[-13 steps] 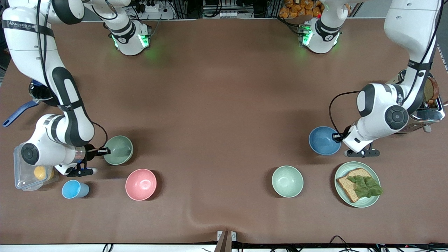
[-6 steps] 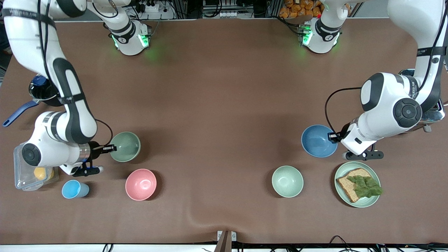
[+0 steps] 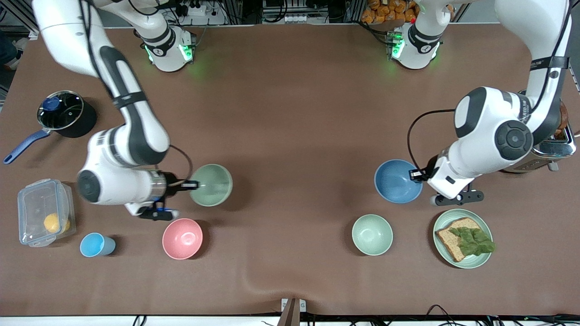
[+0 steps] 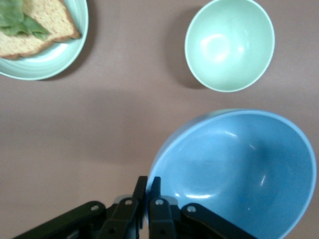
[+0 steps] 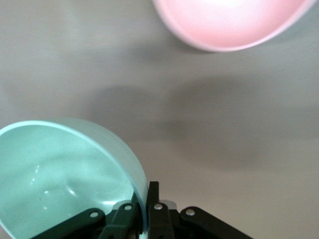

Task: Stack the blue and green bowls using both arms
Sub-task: 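Grip the blue bowl with the left gripper while the right gripper grips the green bowl, then slide the blue bowl and the green bowl toward each other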

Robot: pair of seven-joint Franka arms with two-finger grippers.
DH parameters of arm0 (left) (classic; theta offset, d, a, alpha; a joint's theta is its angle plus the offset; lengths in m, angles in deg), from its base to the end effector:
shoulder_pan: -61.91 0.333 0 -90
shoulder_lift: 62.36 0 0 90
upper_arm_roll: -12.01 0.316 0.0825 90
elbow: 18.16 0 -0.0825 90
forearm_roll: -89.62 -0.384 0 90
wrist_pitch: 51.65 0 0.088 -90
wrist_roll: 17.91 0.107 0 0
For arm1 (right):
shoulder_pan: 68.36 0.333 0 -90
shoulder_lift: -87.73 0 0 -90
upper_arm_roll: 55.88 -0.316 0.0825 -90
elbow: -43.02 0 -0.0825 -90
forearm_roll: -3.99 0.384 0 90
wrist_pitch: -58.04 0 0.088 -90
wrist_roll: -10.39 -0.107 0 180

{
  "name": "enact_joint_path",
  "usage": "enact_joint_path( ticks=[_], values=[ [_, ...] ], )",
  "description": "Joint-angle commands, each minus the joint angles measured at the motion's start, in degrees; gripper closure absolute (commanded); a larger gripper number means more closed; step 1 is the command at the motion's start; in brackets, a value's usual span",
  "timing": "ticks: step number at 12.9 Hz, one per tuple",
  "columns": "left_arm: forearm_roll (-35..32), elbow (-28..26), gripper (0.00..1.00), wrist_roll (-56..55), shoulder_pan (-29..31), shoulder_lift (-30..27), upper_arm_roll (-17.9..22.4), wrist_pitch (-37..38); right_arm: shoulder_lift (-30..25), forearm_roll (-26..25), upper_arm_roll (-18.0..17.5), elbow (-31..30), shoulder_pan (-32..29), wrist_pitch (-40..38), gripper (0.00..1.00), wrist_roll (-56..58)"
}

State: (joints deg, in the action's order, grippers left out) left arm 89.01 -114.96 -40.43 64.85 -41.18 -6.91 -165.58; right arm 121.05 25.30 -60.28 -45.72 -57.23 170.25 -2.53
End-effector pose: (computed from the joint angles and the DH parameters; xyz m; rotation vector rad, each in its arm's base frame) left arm 0.6286 -0.1584 0.3890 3.0473 0.1943 -0.1280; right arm 0.6535 0.1988 0.3031 -2.7916 0.1896 0.3640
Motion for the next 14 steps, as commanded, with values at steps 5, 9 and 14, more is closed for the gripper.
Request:
enact_joint_path(
  ticks=[5,9,14],
  values=[
    [1.6,1.4,1.00,-2.8,-1.4,1.4,-0.9,1.2,5.1,1.8,0.4,0.3,16.2,15.9,1.00,-22.7],
    [3.6,1.4,1.00,-2.7,-1.4,1.2,-0.9,1.0,7.1,1.9,0.5,-1.2,21.0,20.6,1.00,-32.3],
    [3.9,1.4,1.00,-3.3,-2.5,1.8,-0.8,0.5,6.1,1.5,0.9,-6.4,20.3,22.0,1.00,-32.4]
  ],
)
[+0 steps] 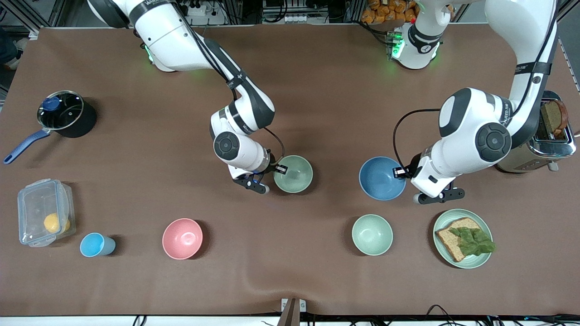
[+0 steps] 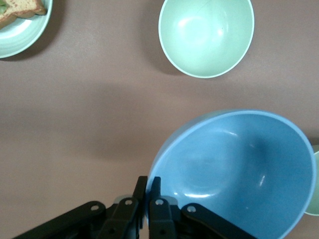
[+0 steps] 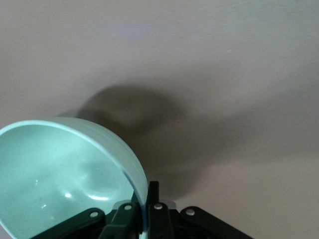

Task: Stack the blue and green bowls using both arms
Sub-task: 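Slide the blue bowl and the green bowl toward each other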

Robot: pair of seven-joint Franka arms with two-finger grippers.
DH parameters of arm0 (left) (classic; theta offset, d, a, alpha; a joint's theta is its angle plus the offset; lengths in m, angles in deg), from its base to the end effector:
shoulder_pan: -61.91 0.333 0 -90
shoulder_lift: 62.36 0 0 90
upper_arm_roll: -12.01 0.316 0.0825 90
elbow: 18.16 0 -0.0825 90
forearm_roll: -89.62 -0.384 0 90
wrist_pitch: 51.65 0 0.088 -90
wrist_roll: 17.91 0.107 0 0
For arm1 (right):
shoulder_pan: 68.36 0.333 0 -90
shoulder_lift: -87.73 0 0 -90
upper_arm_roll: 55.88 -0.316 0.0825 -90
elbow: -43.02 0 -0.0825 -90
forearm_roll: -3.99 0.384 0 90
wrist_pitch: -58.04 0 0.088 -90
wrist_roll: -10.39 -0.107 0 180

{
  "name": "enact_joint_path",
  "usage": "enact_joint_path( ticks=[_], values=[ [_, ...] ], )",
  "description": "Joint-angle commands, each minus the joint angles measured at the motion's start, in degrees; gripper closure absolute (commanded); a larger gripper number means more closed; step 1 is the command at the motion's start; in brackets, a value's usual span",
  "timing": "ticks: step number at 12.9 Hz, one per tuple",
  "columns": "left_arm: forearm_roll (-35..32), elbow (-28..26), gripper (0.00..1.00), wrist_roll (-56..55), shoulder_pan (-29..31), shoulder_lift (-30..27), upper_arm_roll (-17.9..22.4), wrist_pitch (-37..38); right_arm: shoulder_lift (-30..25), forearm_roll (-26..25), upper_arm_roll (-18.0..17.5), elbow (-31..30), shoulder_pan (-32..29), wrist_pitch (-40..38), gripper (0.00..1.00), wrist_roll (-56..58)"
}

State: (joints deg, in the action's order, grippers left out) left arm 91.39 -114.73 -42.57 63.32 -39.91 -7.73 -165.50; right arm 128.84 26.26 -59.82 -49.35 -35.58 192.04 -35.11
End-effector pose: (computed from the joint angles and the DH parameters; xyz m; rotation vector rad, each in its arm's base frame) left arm 0.6229 -0.1856 0.3784 3.0064 0.2165 -0.1833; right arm 0.5574 0.4157 0.2084 -2.8071 0.6301 0.3026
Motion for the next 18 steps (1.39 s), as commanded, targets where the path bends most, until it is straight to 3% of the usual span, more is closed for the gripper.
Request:
enact_joint_path(
  ticks=[1,10,11,12,14,18],
  values=[
    [2.3,1.1,1.00,-2.0,-1.1,0.5,0.0,0.4,-1.5,0.6,0.4,-3.0,-1.7,0.5,1.00,0.1],
    [5.9,1.3,1.00,-4.6,-1.9,1.1,0.1,-0.7,-3.6,-1.6,2.2,-8.0,-1.8,-0.3,0.99,0.2],
    [5.4,1.4,1.00,-4.6,-2.1,1.0,0.1,-0.7,-3.8,-1.7,2.2,-7.9,-1.8,-0.8,0.77,0.2],
    [5.3,1.7,1.00,-4.6,-2.2,1.1,0.1,-0.7,-4.3,-1.7,2.2,-7.8,-1.9,-0.9,0.02,-0.4],
    [5.2,2.8,1.00,-4.4,-2.6,1.1,0.1,-0.6,-7.2,-1.4,2.3,-7.0,-2.6,-4.4,0.00,-1.2],
    [5.7,2.9,1.00,-4.9,-3.6,1.8,0.1,-0.6,-10.1,-0.8,2.2,0.9,-8.1,-15.3,0.00,-19.2]
  ],
)
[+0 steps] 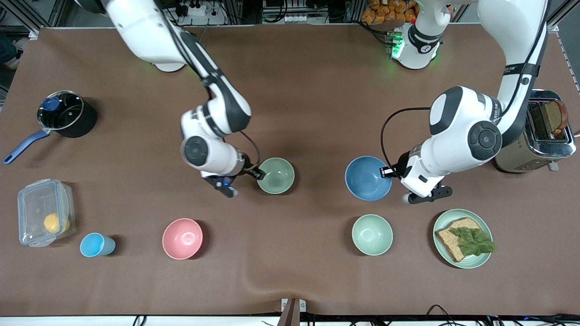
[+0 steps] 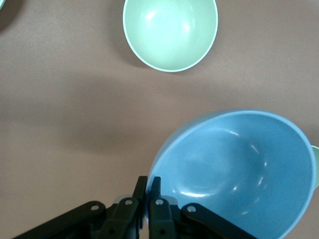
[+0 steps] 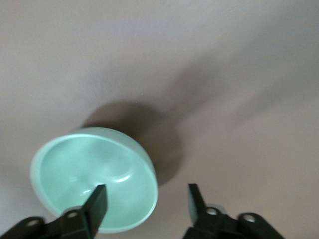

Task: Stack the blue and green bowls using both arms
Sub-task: 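Slide the blue bowl and the green bowl toward each other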

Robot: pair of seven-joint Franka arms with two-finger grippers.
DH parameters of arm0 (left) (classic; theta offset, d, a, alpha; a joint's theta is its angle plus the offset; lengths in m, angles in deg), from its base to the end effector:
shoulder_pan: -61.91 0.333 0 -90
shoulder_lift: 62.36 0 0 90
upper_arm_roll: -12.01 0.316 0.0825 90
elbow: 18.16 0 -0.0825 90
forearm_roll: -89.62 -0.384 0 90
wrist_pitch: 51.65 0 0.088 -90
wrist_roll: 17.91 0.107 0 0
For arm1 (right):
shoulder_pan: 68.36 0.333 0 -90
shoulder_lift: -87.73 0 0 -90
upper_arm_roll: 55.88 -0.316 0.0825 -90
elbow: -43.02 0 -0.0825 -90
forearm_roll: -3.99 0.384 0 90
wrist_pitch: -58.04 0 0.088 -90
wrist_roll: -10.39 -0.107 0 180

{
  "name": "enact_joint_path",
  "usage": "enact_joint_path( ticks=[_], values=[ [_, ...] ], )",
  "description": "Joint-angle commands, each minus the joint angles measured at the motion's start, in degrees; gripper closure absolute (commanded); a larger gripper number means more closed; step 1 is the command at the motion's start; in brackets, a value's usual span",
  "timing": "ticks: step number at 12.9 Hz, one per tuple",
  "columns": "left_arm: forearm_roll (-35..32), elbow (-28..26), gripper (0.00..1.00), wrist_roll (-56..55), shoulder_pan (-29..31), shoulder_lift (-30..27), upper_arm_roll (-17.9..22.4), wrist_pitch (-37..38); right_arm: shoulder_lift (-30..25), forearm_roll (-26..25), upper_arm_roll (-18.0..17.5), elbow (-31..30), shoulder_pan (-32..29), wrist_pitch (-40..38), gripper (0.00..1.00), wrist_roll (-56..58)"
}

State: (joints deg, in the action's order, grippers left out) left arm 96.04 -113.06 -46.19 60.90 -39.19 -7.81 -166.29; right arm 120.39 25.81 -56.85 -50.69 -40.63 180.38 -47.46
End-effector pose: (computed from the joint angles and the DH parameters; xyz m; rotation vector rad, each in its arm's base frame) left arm 0.6214 -0.2178 0.3861 2.9222 0.2966 -0.1958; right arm 0.5896 0.3396 0.2830 -2.7355 1.0423 0.4022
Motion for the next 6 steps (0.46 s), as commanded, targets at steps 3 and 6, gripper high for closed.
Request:
enact_joint_path(
  ticks=[3,6],
  values=[
    [0.8,3.9,1.00,-5.9,-4.4,3.3,0.1,0.1,-0.3,0.0,-0.8,3.3,-5.8,-2.5,0.00,-14.5],
    [0.8,5.5,1.00,-10.8,-7.3,5.5,0.2,-0.8,2.0,0.3,-0.8,3.1,-5.8,1.9,0.00,-19.0]
  ],
)
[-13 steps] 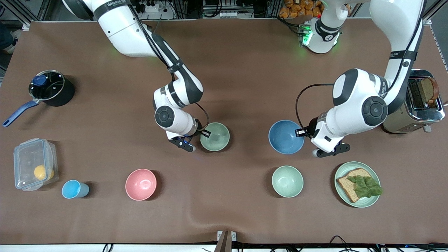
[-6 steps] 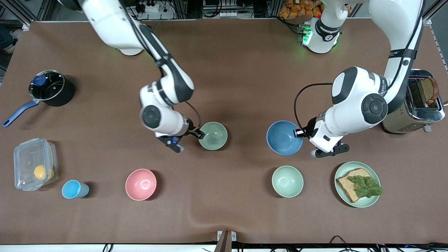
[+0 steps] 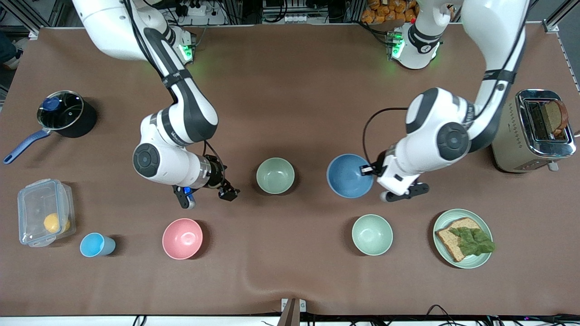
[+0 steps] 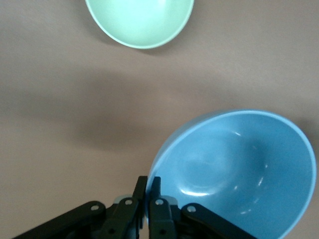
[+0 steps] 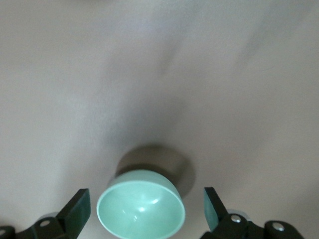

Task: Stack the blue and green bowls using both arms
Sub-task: 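Slide the blue bowl and the green bowl toward each other, then lift the blue bowl with the left gripper over the green bowl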

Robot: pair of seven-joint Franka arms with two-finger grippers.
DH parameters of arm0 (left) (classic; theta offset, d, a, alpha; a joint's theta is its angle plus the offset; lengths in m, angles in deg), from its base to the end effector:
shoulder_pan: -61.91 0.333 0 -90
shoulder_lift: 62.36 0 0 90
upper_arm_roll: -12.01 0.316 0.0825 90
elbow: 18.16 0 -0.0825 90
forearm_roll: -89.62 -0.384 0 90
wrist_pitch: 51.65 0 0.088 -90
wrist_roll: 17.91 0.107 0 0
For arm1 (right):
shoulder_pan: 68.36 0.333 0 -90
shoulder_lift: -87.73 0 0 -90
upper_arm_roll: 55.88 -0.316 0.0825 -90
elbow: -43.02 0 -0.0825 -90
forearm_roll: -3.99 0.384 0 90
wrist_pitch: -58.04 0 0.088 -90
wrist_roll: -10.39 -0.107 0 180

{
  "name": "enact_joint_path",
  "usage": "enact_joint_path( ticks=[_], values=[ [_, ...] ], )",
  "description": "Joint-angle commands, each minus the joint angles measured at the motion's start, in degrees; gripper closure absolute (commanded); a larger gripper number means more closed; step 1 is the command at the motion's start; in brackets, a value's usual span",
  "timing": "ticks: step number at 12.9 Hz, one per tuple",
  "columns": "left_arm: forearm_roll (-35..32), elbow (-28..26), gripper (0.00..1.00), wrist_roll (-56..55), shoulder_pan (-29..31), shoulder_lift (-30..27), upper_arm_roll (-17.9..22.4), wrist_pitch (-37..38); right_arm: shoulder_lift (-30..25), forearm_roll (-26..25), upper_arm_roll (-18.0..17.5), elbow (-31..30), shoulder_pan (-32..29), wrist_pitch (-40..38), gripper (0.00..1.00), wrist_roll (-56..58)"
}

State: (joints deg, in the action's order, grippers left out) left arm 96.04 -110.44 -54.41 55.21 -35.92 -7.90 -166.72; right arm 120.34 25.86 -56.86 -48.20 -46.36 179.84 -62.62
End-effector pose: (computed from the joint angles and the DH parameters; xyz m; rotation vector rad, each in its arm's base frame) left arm 0.6098 -0.2810 0.3718 2.9126 0.3707 -0.2448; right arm 0.6300 0.2835 0.3023 -2.5022 1.5076 0.3958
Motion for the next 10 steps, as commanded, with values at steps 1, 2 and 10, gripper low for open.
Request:
enact_joint_path(
  ticks=[1,2,10],
  values=[
    [0.8,2.9,1.00,-3.9,-2.5,2.8,0.3,-1.4,2.9,1.2,-0.8,0.5,0.4,4.5,0.00,-5.4],
    [0.7,2.9,1.00,-5.4,-3.5,3.3,0.3,-2.6,3.6,1.6,-0.8,0.5,1.0,6.1,0.00,-7.0],
    [0.5,4.0,1.00,-17.5,-11.6,9.1,0.9,-14.0,8.3,2.7,-0.9,0.0,2.6,10.7,0.00,-8.7]
  ],
)
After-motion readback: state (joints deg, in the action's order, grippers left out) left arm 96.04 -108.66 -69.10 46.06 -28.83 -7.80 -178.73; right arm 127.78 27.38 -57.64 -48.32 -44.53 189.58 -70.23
